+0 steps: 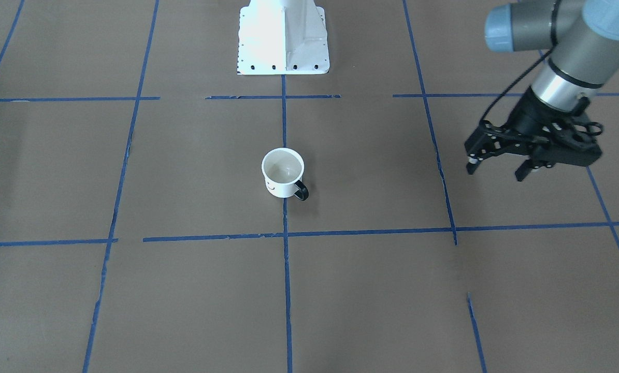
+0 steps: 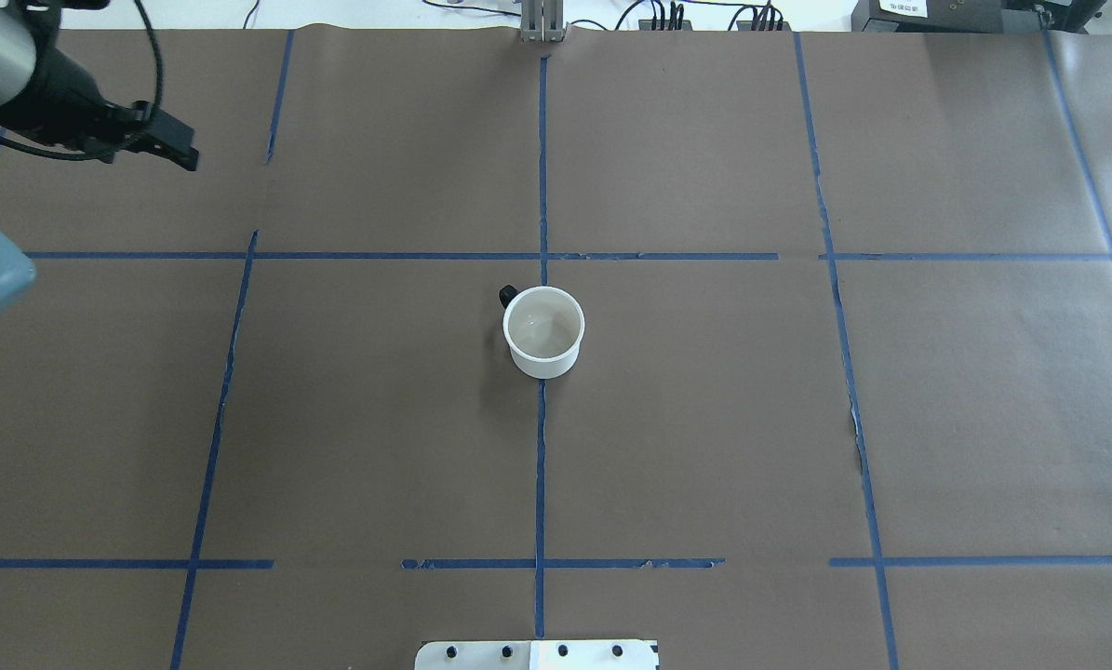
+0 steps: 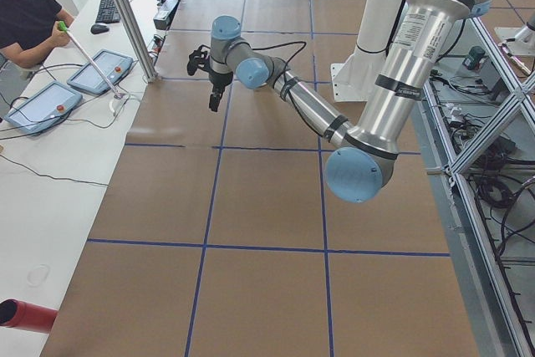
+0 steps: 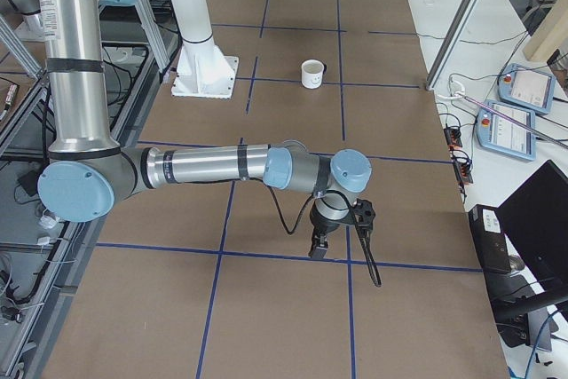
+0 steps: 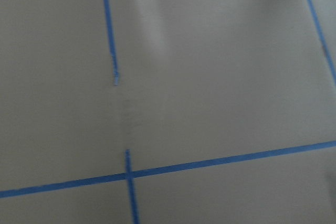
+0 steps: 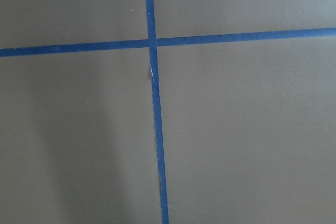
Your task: Flip mug
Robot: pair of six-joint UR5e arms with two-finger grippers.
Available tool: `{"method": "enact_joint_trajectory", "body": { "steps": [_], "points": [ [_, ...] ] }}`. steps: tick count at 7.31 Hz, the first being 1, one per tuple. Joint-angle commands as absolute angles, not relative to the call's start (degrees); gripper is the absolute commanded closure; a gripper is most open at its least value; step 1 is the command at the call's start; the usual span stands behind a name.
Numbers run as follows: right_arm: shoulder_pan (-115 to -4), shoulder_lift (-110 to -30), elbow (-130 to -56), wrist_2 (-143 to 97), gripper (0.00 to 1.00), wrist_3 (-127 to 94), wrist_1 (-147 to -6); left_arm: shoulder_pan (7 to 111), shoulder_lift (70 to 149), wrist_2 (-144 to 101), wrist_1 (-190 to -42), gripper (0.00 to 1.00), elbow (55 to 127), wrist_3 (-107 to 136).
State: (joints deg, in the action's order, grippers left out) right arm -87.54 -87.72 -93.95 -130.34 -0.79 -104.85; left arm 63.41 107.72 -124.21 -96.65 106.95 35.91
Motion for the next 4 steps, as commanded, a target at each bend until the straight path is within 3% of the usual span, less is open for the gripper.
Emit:
{"method": "enact_joint_trajectory", "body": {
  "steps": [1,4],
  "points": [
    [-87.54,-87.71,-93.96,-130.34,0.00,-0.79,-104.85,70.99,98.65,-128.39,-96.86,0.00,104.87,19.67],
    [-87.54,-87.71,-93.96,-130.34,0.00,-0.79,-104.85,77.23,94.04,-128.76,-97.03,0.00,98.73,17.15]
  ]
}}
